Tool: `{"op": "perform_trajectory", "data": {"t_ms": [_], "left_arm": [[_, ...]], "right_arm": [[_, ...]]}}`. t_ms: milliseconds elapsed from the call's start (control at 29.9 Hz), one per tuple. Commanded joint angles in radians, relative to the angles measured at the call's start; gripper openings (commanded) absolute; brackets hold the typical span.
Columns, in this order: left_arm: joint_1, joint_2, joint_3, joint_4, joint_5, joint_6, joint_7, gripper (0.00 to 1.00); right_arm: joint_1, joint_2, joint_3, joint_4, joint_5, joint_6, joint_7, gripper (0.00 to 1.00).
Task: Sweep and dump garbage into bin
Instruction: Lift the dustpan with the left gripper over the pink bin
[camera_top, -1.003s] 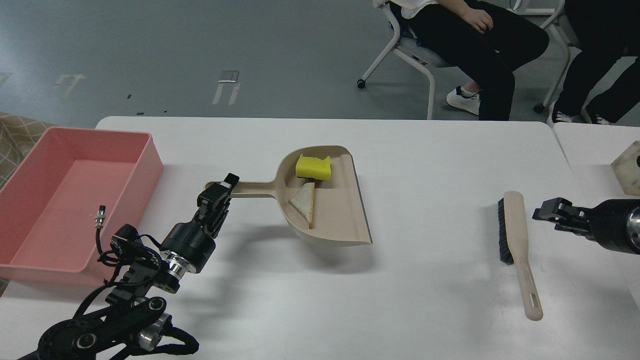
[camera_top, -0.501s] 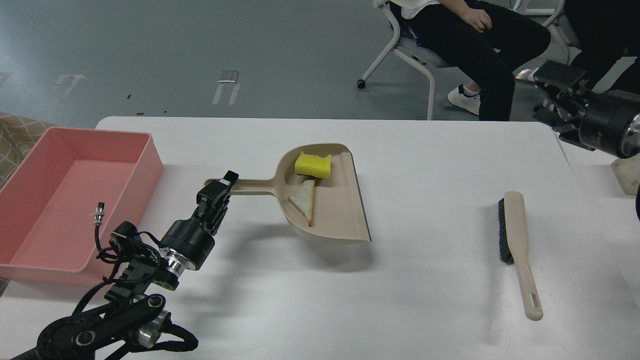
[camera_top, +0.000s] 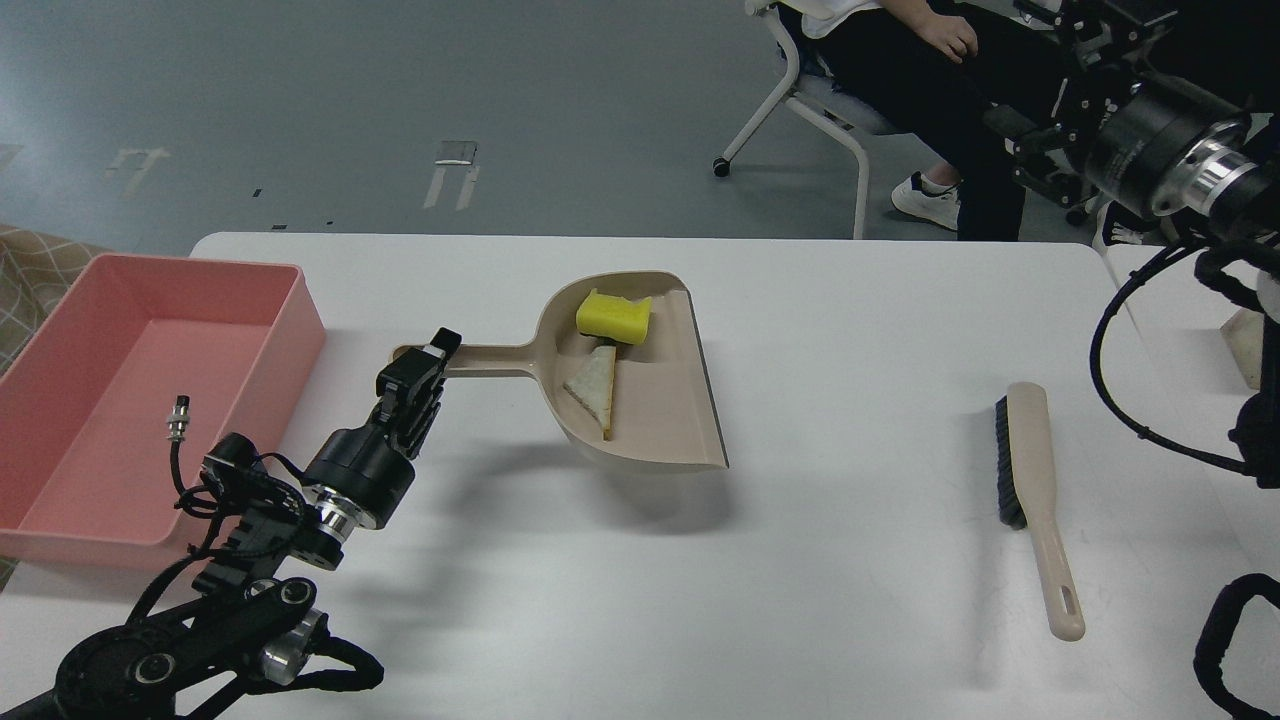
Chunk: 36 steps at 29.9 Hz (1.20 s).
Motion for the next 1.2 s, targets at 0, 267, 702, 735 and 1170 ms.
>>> {"op": "perform_trajectory", "data": {"t_ms": [0,267,702,735,1170], "left_arm": [[0.000,0.009,-0.018,-0.012,-0.011,-0.001,0.000,0.18],[0.008,0.015,-0.074,-0.059,-0.091,-0.021,0.000,0.17],[0.031,0.165,-0.222,-0.128,-0.248,-0.185,0.000,0.17],[0.031,0.175,-0.225,-0.133,-0.249,-0.191,0.000,0.17],[0.201,0.219,-0.532,-0.148,-0.369,-0.343,0.000,0.17]], "right_arm": [[-0.008,0.026,0.005,-0.042,0.000,0.000,0.073,1.00],[-0.011,0.041,0.011,-0.221,0.044,0.000,0.413,1.00],[-0.022,0.058,0.008,-0.257,0.133,-0.162,0.434,1.00],[-0.023,0.058,0.008,-0.257,0.133,-0.162,0.434,1.00],[-0.034,0.058,0.009,-0.257,0.133,-0.161,0.434,1.00]]}}
